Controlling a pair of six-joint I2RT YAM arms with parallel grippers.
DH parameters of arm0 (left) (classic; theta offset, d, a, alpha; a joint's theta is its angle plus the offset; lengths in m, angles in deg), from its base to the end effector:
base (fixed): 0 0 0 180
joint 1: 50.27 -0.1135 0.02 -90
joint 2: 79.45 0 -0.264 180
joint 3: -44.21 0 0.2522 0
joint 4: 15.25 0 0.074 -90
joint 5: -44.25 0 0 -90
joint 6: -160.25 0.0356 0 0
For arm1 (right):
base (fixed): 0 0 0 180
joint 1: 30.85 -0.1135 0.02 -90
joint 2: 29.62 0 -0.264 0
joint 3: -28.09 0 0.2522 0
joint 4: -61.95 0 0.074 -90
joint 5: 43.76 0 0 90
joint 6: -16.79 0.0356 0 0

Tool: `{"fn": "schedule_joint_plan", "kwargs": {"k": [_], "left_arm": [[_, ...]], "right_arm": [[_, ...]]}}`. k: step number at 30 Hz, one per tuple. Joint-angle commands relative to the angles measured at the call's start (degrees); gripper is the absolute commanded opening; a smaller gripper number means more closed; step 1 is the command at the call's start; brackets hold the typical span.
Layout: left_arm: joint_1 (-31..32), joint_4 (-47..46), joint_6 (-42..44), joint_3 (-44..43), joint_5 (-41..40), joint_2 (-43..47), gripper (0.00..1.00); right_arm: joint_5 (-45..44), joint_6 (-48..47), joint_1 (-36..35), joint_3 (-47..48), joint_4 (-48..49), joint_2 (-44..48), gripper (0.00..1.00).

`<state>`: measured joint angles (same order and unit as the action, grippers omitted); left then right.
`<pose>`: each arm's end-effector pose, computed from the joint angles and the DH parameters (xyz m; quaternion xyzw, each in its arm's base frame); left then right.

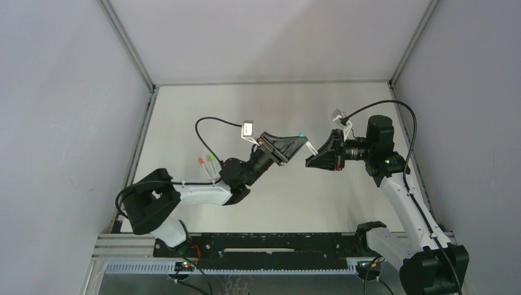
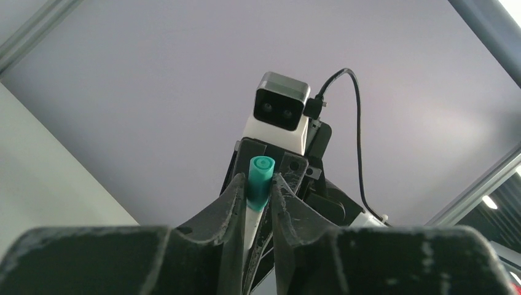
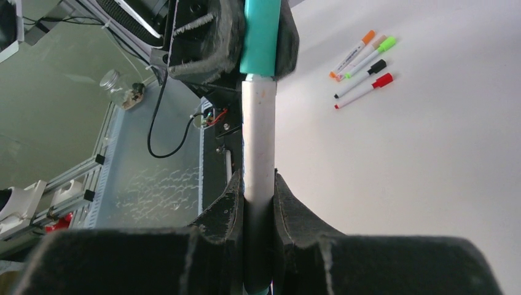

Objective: Insert the pens into the pen caps
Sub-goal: Insert the pen cap onto the pen, then press the pen cap onto the pen.

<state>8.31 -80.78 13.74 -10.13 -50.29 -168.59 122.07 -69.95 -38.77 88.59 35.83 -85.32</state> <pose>0.1678 -0.2693 0.2895 -0.0255 0.4946 -0.7224 0.4826 0.1929 0.0617 0.3226 -0.3728 0.6368 0.5483 0.3935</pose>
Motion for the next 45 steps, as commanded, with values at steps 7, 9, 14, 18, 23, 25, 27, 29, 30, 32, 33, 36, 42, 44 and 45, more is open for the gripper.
{"fn": "schedule_joint_plan", "kwargs": {"k": [7, 9, 14, 18, 23, 25, 27, 29, 30, 32, 33, 36, 42, 44, 45], "left_arm": [[1.4, 0.7, 1.4, 0.8, 2.6, 1.2, 0.33], [1.4, 1.1, 1.9, 1.4, 2.4, 1.8, 0.37], [1.4, 3.0, 3.5, 3.3, 1.7, 4.2, 0.48], [1.4, 4.3, 5.5, 5.3, 2.0, 6.7, 0.58], [1.4, 6.3, 10.0, 8.6, 2.8, 12.3, 0.63], [1.4, 8.4, 13.3, 10.2, 2.6, 15.9, 0.68], [1.4, 10.8, 17.9, 11.5, 2.8, 20.0, 0.74], [1.4, 13.9, 22.2, 12.4, 2.6, 24.2, 0.86], [1.3, 15.8, 24.1, 12.5, 2.4, 26.3, 0.94], [0.9, 21.6, 25.6, 11.6, 2.4, 29.7, 1.00], [0.5, 24.5, 25.9, 10.5, 3.0, 31.0, 1.00], [-2.0, 32.8, 25.0, 6.2, 8.5, 32.4, 1.00], [-3.7, 36.9, 19.0, 0.2, 10.8, 29.1, 0.87], [-3.6, 36.6, 17.1, -1.3, 10.7, 26.8, 0.80], [-3.5, 36.2, 16.4, -1.9, 10.6, 25.8, 0.78]], "right_arm": [[2.4, -1.1, -0.4, 0.4, 2.3, 1.2, 0.00], [2.5, -1.0, -0.2, 0.4, 2.4, 1.4, 0.00], [3.0, -1.1, 0.0, 0.4, 2.5, 1.5, 0.00], [3.4, -1.2, 0.3, 0.4, 2.4, 1.7, 0.00], [4.7, -2.5, 0.5, 0.4, 1.6, 1.9, 0.00], [5.7, -4.0, 0.6, 0.4, 0.5, 2.2, 0.00], [6.2, -6.8, 0.7, 0.4, -1.1, 2.8, 0.00], [6.6, -10.5, 0.7, 1.1, -4.5, 2.9, 0.00], [6.8, -12.1, 0.6, 1.6, -6.1, 2.7, 0.00], [7.1, -13.8, 0.6, 2.0, -7.5, 2.5, 0.00], [7.2, -14.2, 0.5, 2.0, -7.8, 2.5, 0.00], [7.3, -15.1, 0.5, 2.0, -8.5, 2.6, 0.00], [7.1, -16.5, 0.5, 2.1, -9.3, 2.6, 0.00], [7.0, -16.8, 0.5, 2.1, -9.5, 2.7, 0.00], [7.0, -16.8, 0.5, 2.1, -9.5, 2.6, 0.00]]}}
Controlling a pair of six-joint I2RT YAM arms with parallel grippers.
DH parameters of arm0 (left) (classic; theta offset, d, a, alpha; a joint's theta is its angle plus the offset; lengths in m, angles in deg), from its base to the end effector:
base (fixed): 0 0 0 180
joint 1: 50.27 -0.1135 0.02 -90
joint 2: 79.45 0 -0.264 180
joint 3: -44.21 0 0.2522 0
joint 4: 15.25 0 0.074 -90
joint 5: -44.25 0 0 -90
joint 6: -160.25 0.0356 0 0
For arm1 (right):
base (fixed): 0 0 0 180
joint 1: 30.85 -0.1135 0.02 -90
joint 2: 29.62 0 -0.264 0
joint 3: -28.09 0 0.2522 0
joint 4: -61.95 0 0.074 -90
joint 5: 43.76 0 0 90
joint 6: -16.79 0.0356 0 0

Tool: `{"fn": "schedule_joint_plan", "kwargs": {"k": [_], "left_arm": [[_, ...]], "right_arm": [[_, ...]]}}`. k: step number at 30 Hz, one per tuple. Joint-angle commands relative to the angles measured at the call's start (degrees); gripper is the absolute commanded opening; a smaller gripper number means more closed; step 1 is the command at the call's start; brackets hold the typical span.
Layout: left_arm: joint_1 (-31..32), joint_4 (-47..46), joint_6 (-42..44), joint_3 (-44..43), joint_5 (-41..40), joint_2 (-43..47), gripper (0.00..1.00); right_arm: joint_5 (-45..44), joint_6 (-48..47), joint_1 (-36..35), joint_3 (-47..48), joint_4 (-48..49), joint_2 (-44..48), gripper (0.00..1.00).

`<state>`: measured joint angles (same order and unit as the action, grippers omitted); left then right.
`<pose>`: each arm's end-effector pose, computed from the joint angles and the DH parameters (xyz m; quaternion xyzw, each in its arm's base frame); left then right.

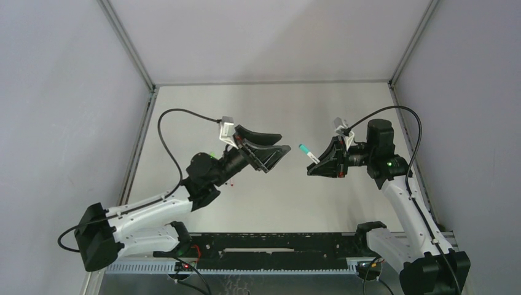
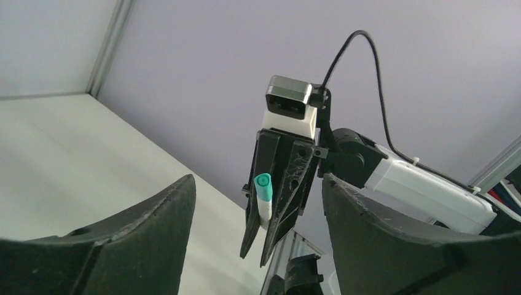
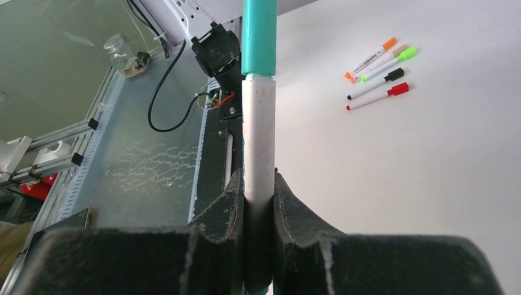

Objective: Insert the pens into the pen caps
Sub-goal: Press the pen cap onto the pen.

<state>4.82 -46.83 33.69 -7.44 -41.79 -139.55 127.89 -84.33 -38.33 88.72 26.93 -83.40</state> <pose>0.1345 -0.1970 0.3483 0.1171 0.5388 -0.6114 0.5675 0.1780 0.0589 0.3192 -0.4364 0.5864 0.5482 0.4064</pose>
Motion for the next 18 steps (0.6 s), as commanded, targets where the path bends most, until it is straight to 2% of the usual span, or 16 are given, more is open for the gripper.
{"fn": "schedule_joint_plan", "kwargs": {"k": [1, 18], "left_arm": [[0.3, 1.8, -4.0, -5.2, 1.8, -4.2, 0.75], [3.0, -2.2, -5.0, -9.9, 1.3, -12.2, 0.52]], "right_arm": [[1.2, -2.5, 0.0, 1.9, -0.7, 0.6, 0.00], [0.7, -2.6, -0.3, 2.0, -0.7, 0.4, 0.00]]}}
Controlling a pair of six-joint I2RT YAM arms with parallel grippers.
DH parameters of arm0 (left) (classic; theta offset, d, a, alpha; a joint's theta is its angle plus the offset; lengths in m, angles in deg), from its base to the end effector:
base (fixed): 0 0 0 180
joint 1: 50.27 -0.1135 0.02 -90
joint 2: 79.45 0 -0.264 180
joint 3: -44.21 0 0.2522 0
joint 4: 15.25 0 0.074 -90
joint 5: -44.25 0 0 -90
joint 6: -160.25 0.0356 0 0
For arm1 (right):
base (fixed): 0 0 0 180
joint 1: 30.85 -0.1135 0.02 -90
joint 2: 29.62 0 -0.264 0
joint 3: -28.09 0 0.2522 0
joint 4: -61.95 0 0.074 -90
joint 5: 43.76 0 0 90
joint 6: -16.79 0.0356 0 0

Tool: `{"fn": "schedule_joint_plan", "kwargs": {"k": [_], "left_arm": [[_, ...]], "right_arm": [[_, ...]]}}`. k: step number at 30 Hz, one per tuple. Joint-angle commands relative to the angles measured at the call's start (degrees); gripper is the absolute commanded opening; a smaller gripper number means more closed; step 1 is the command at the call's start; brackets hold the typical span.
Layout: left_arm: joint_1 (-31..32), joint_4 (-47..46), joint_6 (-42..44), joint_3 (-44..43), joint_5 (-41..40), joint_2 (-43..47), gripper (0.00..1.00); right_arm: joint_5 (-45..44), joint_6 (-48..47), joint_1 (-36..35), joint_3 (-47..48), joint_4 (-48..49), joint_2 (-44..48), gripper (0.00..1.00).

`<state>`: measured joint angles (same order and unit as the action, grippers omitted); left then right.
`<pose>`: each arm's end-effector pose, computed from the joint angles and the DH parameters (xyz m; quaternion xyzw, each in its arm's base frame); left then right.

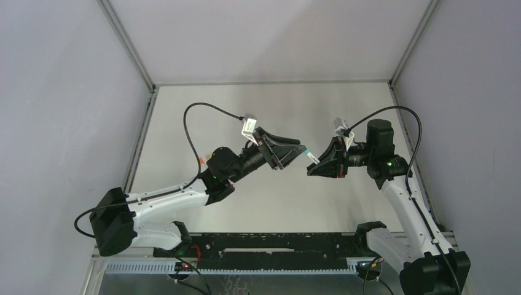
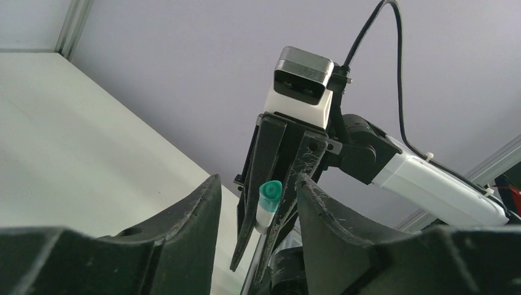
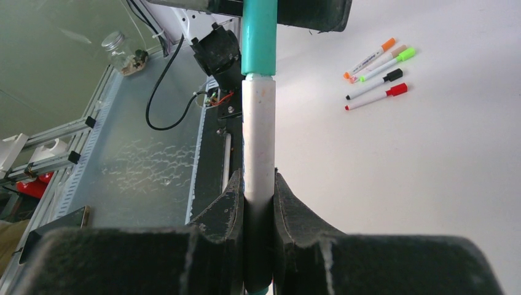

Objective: Insert the pens into the pen caps
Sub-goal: Press the pen cap onto the pen.

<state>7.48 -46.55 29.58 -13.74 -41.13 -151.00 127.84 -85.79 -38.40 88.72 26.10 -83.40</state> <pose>0.1501 -0.2433 0.3379 0.1197 0.5781 -0.6264 0.5091 0.1775 0.0590 0.3182 -0.4405 0.5843 0.5456 0.4085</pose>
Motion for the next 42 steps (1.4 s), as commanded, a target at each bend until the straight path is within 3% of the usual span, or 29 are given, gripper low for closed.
{"fn": "schedule_joint_plan", "kwargs": {"k": [1, 15, 19, 22, 26, 30, 32, 34, 39, 42], "left_arm": [[0.3, -2.5, -0.9, -3.7, 0.8, -1.0, 0.50], [0.5, -2.9, -1.6, -4.8, 2.4, -2.6, 0.31], [0.6, -2.9, -1.6, -5.3, 4.5, -3.4, 0.09], [0.8, -2.9, -2.8, -4.9, 6.1, -4.4, 0.00], [1.7, -3.2, -6.9, -3.1, 7.2, -6.4, 0.00], [4.3, -2.6, -11.9, -1.4, 4.9, -8.9, 0.00], [6.1, -0.8, -11.6, -1.3, 4.0, -9.9, 0.00], [7.4, -0.3, -9.6, -0.6, 5.6, -10.7, 0.00], [8.2, -10.9, -8.2, 4.7, 19.8, -13.2, 0.00], [8.6, -13.6, -8.7, 6.0, 25.8, -16.1, 0.00]], "right_arm": [[0.8, -1.1, -0.3, 2.0, 0.1, 0.5, 0.00], [0.5, -0.7, -0.4, 2.0, 0.5, 0.4, 0.00], [0.2, -0.4, -0.4, 2.0, 0.6, 0.5, 0.00], [-0.7, 0.1, -0.4, 2.0, 1.1, 0.8, 0.00], [-8.4, 0.5, -1.0, 3.0, 0.0, 1.4, 0.00], [-26.6, -1.4, -4.0, 4.0, -0.6, 4.3, 0.00], [-30.5, -0.6, -5.1, 3.8, 0.6, 5.4, 0.00], [-25.5, 2.1, -4.5, 3.8, 1.7, 5.5, 0.00], [-1.8, 14.1, 1.6, 3.8, 8.1, 2.0, 0.00], [8.8, 18.9, 1.4, 3.8, 11.3, -1.5, 0.00]]}}
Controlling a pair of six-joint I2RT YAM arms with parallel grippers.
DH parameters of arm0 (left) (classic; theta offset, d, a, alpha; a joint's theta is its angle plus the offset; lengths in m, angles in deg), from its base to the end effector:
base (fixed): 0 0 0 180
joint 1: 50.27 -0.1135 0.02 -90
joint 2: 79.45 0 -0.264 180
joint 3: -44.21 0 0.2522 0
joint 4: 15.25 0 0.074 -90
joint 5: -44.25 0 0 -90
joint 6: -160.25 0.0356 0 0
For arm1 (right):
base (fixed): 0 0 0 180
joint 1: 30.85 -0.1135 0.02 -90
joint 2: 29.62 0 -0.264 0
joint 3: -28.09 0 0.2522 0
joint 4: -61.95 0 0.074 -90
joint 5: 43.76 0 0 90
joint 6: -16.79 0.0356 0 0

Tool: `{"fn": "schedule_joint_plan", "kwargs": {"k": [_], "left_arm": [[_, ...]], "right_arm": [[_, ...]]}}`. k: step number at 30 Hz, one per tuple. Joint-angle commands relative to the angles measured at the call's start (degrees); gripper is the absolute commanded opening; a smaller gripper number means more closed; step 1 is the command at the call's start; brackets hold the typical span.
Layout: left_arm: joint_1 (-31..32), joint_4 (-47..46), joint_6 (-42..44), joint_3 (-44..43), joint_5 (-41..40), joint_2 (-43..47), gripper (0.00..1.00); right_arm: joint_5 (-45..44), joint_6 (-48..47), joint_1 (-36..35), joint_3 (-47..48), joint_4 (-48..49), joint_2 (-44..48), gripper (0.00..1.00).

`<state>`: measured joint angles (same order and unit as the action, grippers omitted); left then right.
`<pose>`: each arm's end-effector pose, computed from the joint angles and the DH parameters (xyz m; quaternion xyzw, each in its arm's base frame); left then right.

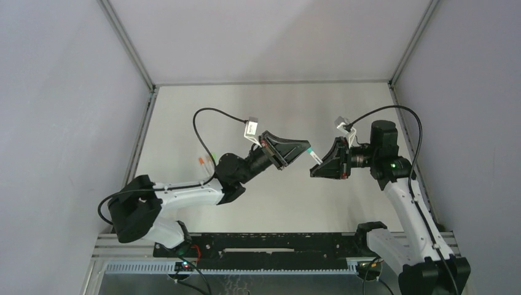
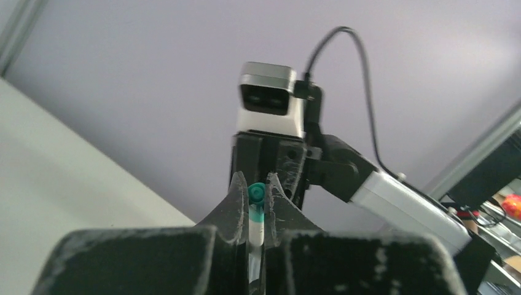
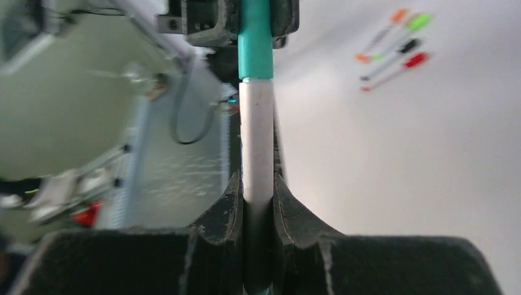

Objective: Insert the pens into the pen caps
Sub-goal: Press the pen cap onto the pen.

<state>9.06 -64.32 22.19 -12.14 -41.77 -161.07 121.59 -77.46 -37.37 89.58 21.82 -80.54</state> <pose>0.1559 -0.2677 0.3112 0.0825 0.5403 -0.6859 0.4804 0.1687 0.0539 0.3237 -0.3704 0.6520 0.5359 0.3878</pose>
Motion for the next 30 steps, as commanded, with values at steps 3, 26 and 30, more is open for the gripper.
{"fn": "schedule_joint_plan", "kwargs": {"k": [3, 26, 30], "left_arm": [[7.3, 2.1, -1.8, 4.6, 29.3, -9.4, 0.00], [12.6, 23.2, 2.6, 3.9, 32.4, -11.4, 0.00], [12.8, 20.7, 2.2, 5.6, 34.7, -10.6, 0.00]], "right_arm": [[16.6, 7.5, -1.5, 4.1, 12.2, -5.9, 0.00], [-0.3, 15.2, 5.9, 0.1, 23.4, 3.7, 0.00], [5.2, 23.6, 8.1, -2.8, 33.8, 2.3, 0.00]]}}
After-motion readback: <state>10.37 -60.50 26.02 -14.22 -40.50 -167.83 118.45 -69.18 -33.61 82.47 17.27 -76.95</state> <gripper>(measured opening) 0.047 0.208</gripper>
